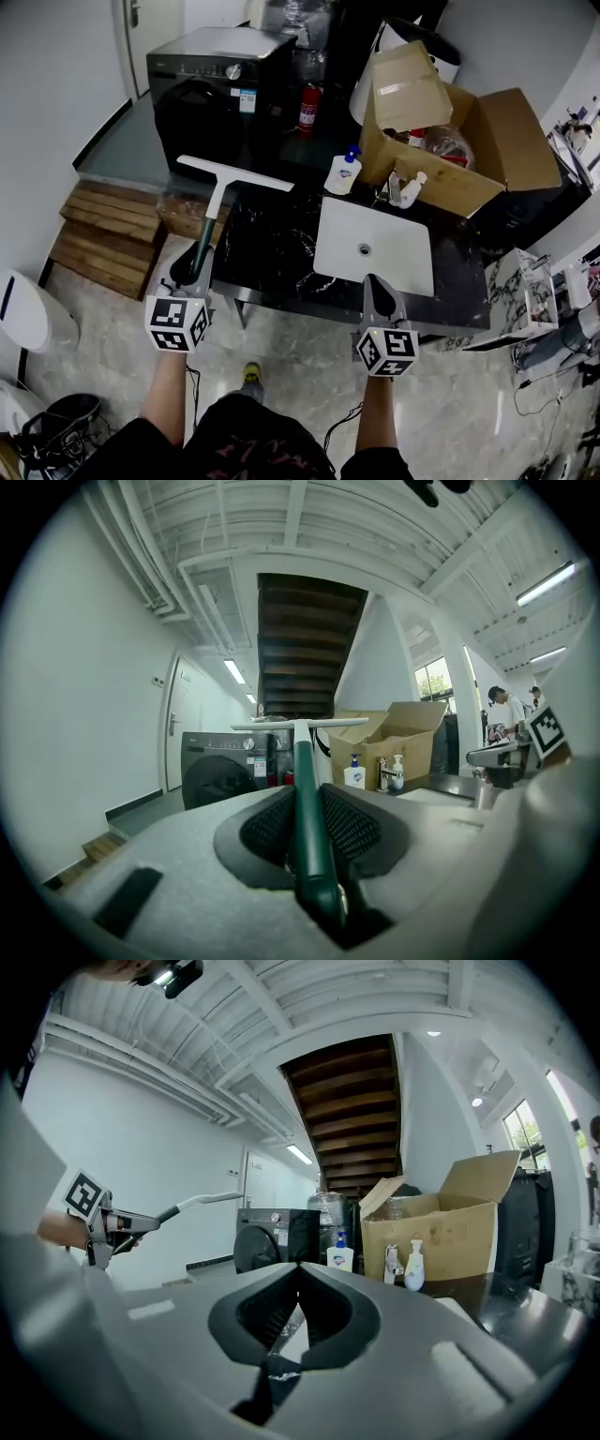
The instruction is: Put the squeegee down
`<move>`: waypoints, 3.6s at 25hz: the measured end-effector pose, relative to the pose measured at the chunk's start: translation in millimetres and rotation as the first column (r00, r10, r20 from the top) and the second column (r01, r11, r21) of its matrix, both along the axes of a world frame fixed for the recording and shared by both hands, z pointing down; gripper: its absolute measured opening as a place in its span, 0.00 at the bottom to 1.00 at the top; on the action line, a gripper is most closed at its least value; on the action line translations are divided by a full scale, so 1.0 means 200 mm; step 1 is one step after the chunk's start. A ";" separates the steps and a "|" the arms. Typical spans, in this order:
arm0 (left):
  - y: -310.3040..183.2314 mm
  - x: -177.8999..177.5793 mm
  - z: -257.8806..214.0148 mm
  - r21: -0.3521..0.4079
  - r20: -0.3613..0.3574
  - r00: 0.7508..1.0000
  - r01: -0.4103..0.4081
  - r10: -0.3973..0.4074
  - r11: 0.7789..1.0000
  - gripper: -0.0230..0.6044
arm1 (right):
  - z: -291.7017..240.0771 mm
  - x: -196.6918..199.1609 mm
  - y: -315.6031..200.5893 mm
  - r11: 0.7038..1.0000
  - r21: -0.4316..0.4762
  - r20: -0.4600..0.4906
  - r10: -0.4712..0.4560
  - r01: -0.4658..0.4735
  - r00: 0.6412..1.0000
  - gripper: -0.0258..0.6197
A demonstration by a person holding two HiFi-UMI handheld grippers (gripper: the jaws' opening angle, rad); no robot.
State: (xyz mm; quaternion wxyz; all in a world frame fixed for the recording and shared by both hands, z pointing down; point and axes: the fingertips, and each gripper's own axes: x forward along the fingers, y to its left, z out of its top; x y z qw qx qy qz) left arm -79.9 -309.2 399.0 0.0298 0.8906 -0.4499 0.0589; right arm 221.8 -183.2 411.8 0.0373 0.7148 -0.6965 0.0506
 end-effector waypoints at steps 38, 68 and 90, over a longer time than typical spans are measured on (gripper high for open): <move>-0.70 0.53 0.26 -0.135 0.102 0.994 0.058 -0.045 0.989 0.20 | 0.20 0.33 -0.89 0.984 -0.049 0.099 -0.165 0.171 0.981 0.06; -0.57 0.69 0.93 -0.420 0.247 0.968 0.073 0.036 0.905 0.20 | 0.57 0.45 -0.86 0.967 -0.169 0.193 -0.155 0.189 0.969 0.06; -0.55 0.71 1.08 -0.456 0.303 0.952 0.100 0.049 0.884 0.20 | 0.65 0.45 -0.86 0.962 -0.188 0.213 -0.156 0.197 0.964 0.06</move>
